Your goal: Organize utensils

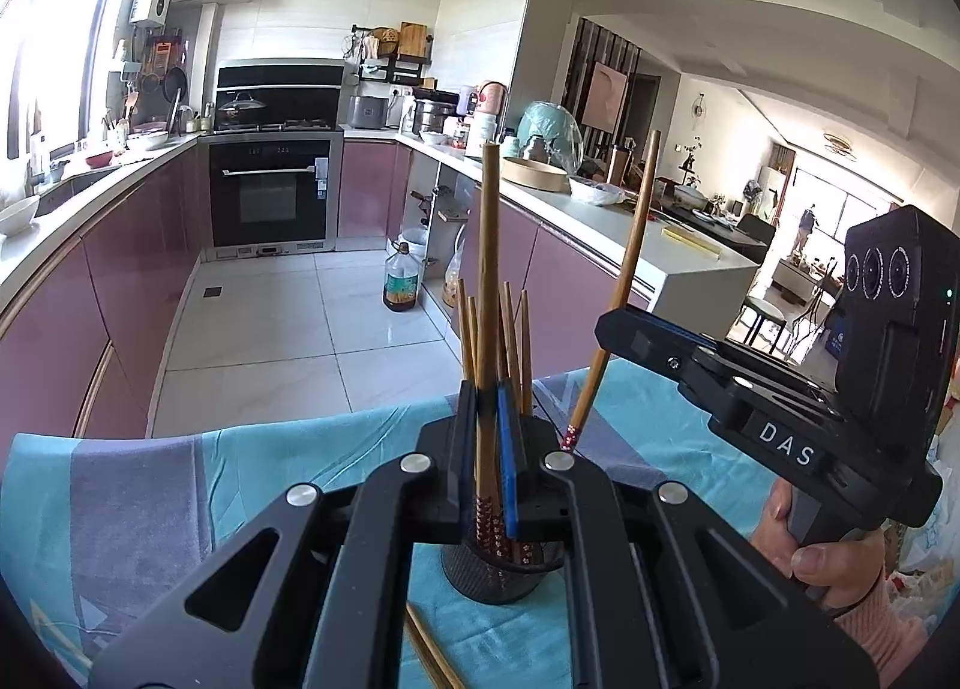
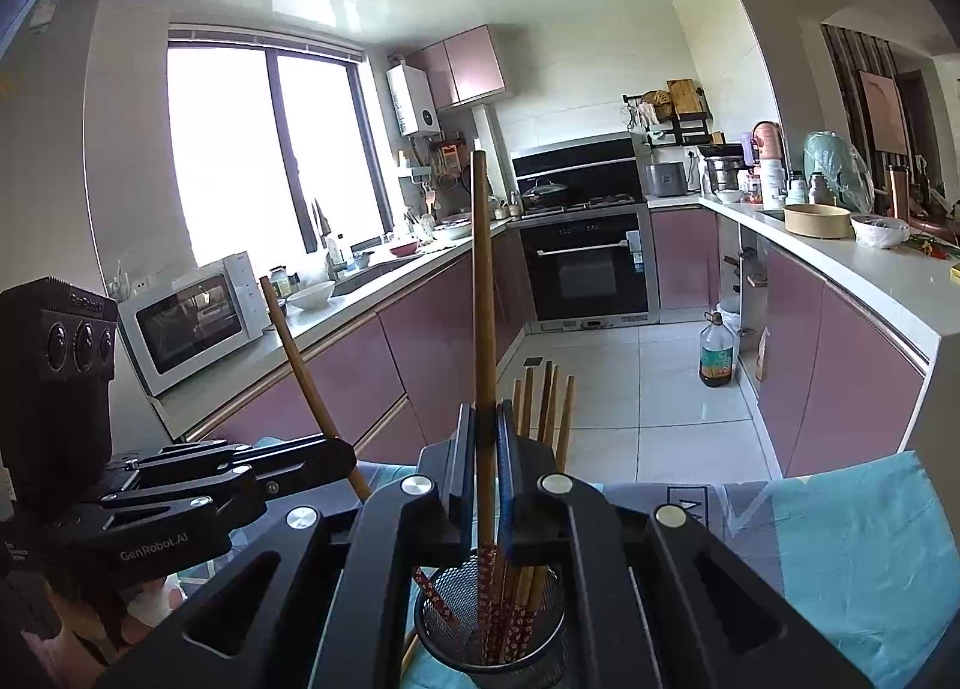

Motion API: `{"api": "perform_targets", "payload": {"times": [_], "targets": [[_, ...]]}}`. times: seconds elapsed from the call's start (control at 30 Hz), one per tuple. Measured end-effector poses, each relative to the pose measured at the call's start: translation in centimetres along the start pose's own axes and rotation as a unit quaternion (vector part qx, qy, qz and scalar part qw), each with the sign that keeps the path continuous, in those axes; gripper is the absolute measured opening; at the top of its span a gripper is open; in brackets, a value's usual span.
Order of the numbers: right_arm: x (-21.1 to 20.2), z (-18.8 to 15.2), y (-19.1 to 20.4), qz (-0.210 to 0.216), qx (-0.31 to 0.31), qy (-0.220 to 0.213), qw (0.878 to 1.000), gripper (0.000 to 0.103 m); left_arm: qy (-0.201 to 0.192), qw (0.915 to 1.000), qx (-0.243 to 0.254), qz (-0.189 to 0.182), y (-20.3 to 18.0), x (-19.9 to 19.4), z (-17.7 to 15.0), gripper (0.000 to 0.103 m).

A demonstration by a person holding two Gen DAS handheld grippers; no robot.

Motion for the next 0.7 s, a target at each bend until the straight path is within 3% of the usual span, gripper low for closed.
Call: {"api": "perform_targets", "payload": {"times": [0.7], "targets": [[4.4,-3.8,0.7,0.013,0.000,0.112,0.994,0.006,0.071,0.9975,0.008,0.005,1.4,3.3,-0.3,0.008]]}}
Point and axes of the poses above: each gripper's, at about its wrist camera, not at the fingertips, and x roughly the way its jaws point, y to its left, z to its top, the point moved 4 cm from there along x, roughly the way its jaws point, and after that the axes turned 14 degrees about -x, right-handed, at the moved point
